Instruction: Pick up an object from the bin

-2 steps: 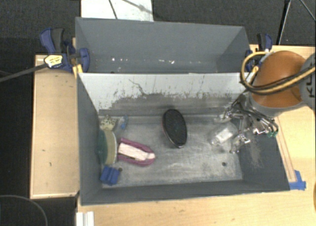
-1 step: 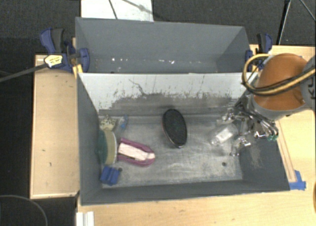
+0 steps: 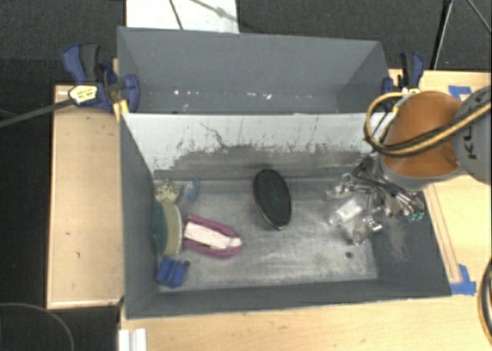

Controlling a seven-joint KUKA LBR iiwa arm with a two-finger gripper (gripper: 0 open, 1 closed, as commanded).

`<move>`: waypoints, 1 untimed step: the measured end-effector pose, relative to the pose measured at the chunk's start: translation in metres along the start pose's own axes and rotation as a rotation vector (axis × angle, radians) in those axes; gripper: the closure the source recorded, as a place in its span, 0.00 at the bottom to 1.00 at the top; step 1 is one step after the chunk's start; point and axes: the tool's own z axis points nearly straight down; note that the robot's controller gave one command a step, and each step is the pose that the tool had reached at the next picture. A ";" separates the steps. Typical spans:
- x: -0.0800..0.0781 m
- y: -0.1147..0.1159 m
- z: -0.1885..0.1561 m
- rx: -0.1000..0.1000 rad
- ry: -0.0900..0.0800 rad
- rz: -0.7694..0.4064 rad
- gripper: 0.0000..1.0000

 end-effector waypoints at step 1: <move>-0.001 -0.001 -0.001 0.000 -0.001 0.003 0.00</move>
Offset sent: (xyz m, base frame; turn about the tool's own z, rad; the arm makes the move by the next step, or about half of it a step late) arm 0.0000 0.0000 0.0000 0.0000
